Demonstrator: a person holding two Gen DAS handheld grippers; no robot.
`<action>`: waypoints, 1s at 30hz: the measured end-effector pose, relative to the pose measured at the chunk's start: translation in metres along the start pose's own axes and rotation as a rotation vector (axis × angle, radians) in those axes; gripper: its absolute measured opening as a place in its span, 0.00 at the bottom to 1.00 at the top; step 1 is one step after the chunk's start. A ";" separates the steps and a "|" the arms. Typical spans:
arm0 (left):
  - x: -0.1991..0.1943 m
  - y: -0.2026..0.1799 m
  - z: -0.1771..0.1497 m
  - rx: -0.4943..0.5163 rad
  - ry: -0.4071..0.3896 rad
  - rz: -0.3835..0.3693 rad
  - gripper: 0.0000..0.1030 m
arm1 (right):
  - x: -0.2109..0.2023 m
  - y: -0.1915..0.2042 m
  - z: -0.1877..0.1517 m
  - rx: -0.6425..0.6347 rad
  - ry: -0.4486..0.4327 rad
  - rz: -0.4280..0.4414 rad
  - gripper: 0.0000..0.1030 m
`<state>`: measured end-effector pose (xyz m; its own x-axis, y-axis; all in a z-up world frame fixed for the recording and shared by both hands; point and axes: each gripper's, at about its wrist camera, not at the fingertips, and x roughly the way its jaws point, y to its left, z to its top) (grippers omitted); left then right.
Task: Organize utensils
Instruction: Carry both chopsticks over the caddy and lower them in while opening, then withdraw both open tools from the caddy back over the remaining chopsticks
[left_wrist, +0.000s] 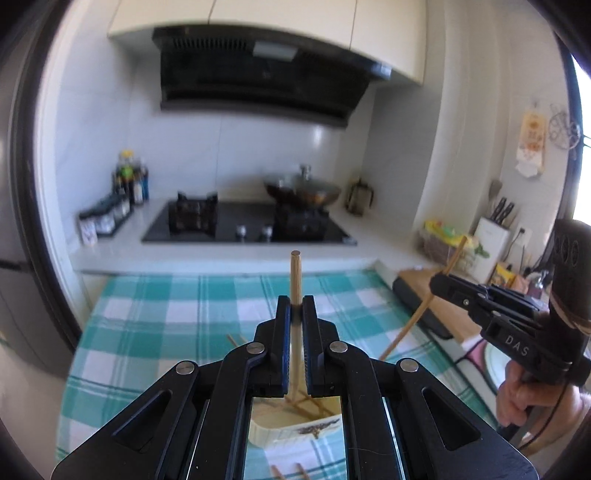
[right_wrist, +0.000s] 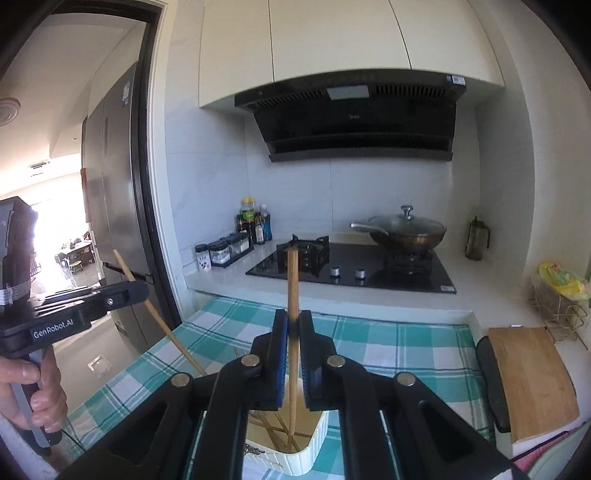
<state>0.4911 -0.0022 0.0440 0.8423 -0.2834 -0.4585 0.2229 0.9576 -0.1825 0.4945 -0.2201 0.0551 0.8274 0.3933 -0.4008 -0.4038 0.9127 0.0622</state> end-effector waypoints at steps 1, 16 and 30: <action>0.013 0.003 -0.004 -0.010 0.033 -0.002 0.04 | 0.014 -0.003 -0.005 0.008 0.031 0.005 0.06; 0.042 0.033 -0.090 -0.044 0.289 0.071 0.77 | 0.068 -0.027 -0.073 0.136 0.273 0.014 0.39; -0.007 0.033 -0.277 -0.120 0.421 0.247 0.86 | -0.062 -0.013 -0.293 0.144 0.479 -0.154 0.41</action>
<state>0.3566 0.0169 -0.1993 0.5861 -0.0693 -0.8072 -0.0367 0.9930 -0.1120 0.3340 -0.2892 -0.1890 0.5876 0.1896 -0.7866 -0.2056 0.9752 0.0814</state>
